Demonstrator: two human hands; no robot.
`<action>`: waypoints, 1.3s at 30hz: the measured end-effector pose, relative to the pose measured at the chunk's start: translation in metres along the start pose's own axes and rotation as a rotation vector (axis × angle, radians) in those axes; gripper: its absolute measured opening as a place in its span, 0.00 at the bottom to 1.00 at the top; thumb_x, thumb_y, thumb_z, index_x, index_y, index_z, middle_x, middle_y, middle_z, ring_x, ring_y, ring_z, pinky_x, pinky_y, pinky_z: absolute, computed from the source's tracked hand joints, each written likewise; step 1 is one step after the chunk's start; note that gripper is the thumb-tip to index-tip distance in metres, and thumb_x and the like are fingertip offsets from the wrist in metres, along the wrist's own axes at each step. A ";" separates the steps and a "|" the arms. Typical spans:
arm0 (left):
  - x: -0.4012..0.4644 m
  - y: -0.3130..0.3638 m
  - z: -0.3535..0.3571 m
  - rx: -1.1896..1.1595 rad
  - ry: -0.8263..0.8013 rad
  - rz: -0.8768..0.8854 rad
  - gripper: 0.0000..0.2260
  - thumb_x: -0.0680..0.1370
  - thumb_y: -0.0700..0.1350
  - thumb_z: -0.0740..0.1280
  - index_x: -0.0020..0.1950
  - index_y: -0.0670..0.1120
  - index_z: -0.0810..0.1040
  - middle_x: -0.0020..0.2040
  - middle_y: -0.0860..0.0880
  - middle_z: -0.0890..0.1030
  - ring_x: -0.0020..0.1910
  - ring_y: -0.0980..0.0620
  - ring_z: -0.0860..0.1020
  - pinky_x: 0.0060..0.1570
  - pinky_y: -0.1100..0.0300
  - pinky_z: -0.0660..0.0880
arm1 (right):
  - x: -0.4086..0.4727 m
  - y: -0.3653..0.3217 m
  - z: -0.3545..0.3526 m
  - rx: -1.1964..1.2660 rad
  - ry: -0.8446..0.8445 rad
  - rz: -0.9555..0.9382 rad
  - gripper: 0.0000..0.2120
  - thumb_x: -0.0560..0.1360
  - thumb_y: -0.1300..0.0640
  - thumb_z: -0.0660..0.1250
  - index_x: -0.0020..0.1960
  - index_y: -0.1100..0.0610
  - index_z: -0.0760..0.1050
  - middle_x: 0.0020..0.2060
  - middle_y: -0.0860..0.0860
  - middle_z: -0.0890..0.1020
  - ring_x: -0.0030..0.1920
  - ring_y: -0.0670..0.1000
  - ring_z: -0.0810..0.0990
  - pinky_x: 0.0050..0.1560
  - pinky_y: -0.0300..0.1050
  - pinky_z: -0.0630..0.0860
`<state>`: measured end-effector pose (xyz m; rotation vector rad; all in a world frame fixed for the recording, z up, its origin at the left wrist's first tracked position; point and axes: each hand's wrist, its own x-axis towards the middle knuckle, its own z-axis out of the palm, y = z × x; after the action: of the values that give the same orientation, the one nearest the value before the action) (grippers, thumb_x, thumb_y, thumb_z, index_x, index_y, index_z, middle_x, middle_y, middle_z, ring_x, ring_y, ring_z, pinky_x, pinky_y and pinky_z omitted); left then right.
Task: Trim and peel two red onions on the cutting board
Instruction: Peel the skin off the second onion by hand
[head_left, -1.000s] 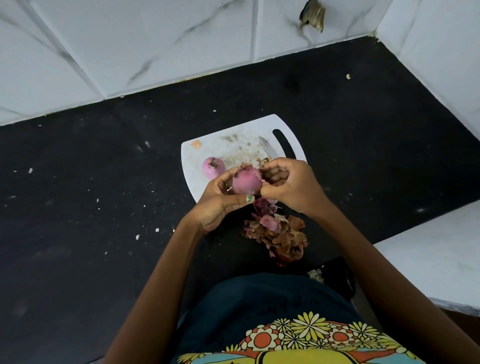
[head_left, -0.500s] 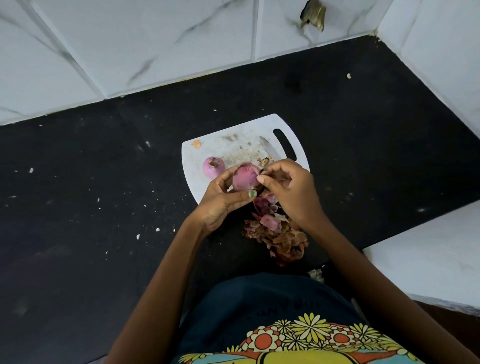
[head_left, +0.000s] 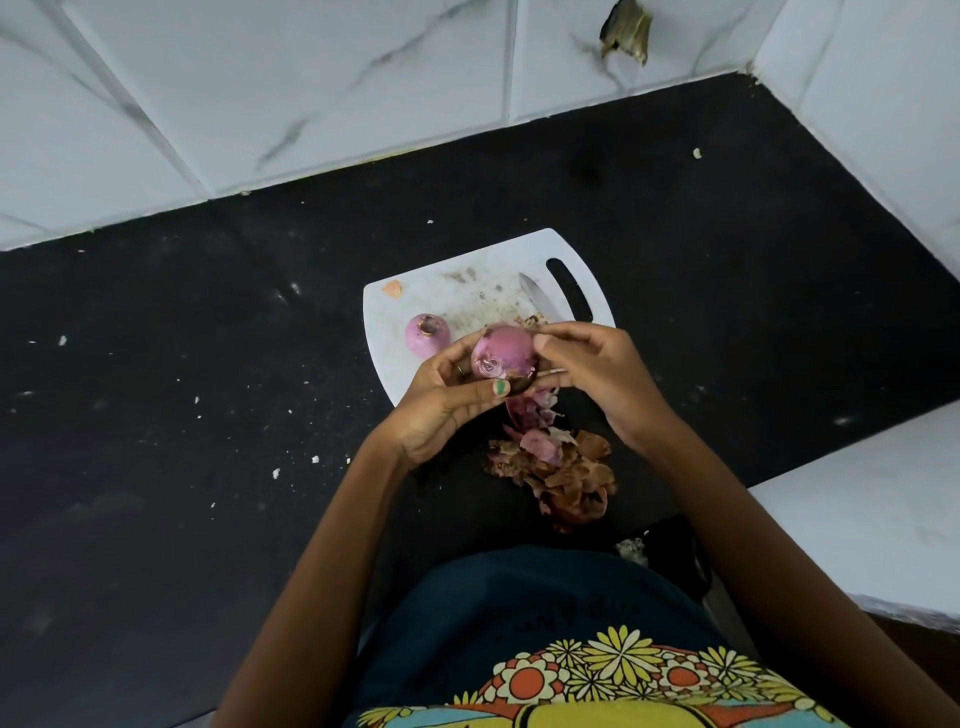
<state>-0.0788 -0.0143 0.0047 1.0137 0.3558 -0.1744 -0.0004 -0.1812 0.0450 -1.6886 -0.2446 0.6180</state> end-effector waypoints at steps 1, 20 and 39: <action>0.000 0.000 -0.001 -0.004 -0.013 0.005 0.26 0.68 0.28 0.70 0.65 0.44 0.74 0.55 0.44 0.81 0.52 0.48 0.82 0.53 0.57 0.80 | 0.000 -0.002 0.000 -0.027 -0.015 -0.021 0.09 0.73 0.61 0.71 0.53 0.56 0.80 0.47 0.52 0.84 0.46 0.48 0.84 0.47 0.44 0.82; -0.001 0.005 0.003 -0.021 0.027 -0.015 0.26 0.68 0.32 0.68 0.65 0.45 0.72 0.55 0.45 0.80 0.51 0.50 0.82 0.50 0.58 0.80 | -0.001 0.004 0.003 -0.078 0.124 -0.089 0.08 0.72 0.57 0.73 0.48 0.59 0.82 0.41 0.54 0.85 0.44 0.53 0.85 0.48 0.56 0.82; -0.001 0.005 0.008 -0.009 0.084 0.001 0.29 0.64 0.31 0.71 0.65 0.43 0.72 0.56 0.43 0.79 0.50 0.50 0.82 0.45 0.61 0.79 | 0.004 0.018 0.001 -0.395 0.095 0.080 0.11 0.77 0.65 0.63 0.56 0.59 0.80 0.51 0.53 0.84 0.50 0.48 0.82 0.58 0.47 0.78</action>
<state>-0.0764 -0.0186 0.0135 1.0144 0.4323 -0.1294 -0.0006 -0.1826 0.0265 -2.1114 -0.2431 0.5717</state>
